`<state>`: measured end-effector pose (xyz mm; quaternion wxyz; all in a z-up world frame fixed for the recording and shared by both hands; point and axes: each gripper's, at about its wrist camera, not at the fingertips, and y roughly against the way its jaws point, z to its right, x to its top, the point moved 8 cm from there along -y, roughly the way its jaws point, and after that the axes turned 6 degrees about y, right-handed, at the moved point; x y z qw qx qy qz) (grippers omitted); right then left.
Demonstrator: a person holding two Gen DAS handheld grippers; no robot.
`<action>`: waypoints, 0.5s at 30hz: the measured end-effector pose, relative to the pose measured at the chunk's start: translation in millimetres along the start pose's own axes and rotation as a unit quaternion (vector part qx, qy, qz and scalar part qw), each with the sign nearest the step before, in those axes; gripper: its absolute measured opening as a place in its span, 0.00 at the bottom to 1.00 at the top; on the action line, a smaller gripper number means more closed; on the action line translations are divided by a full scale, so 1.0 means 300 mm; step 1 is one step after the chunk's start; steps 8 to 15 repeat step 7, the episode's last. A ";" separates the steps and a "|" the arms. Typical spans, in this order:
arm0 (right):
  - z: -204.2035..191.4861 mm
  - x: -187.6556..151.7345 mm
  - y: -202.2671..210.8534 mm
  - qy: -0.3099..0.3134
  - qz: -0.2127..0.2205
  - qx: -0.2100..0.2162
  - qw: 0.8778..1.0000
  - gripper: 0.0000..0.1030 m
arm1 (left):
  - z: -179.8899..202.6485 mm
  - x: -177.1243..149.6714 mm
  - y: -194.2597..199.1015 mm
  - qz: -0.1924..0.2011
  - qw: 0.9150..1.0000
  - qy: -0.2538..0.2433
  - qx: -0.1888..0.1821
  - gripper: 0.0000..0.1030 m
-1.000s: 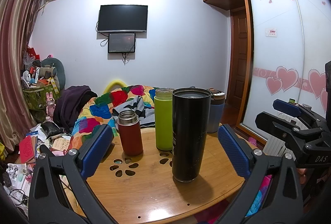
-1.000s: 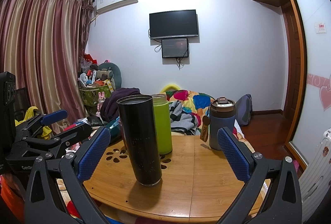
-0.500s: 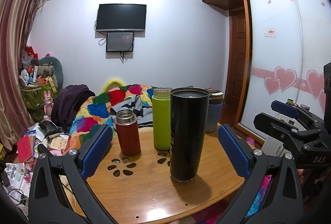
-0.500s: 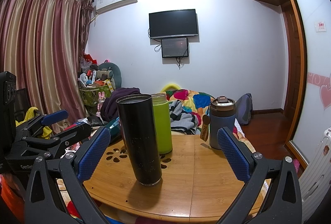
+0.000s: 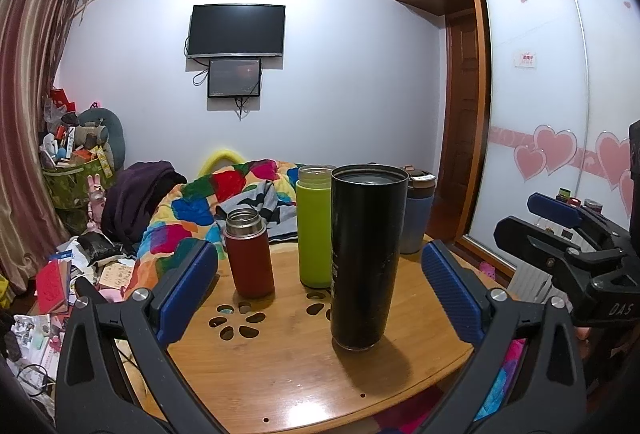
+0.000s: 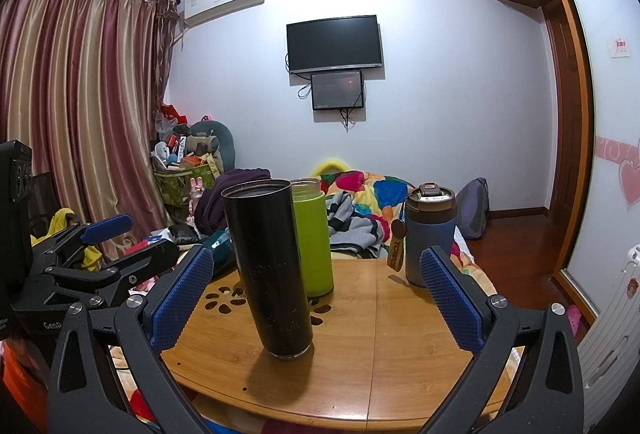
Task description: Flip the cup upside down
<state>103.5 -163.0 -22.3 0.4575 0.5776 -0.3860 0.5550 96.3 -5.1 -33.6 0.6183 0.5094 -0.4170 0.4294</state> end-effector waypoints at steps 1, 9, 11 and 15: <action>-0.005 -0.001 0.001 -0.001 0.000 0.000 1.000 1.00 | -0.002 0.000 -0.001 -0.001 1.000 0.001 -0.001 1.00; 0.000 -0.006 0.006 -0.007 -0.001 0.000 1.000 1.00 | -0.004 -0.002 -0.010 -0.013 1.000 0.012 -0.016 1.00; 0.000 -0.006 0.006 -0.007 -0.001 0.000 1.000 1.00 | -0.004 -0.002 -0.010 -0.013 1.000 0.012 -0.016 1.00; 0.000 -0.006 0.006 -0.007 -0.001 0.000 1.000 1.00 | -0.004 -0.002 -0.010 -0.013 1.000 0.012 -0.016 1.00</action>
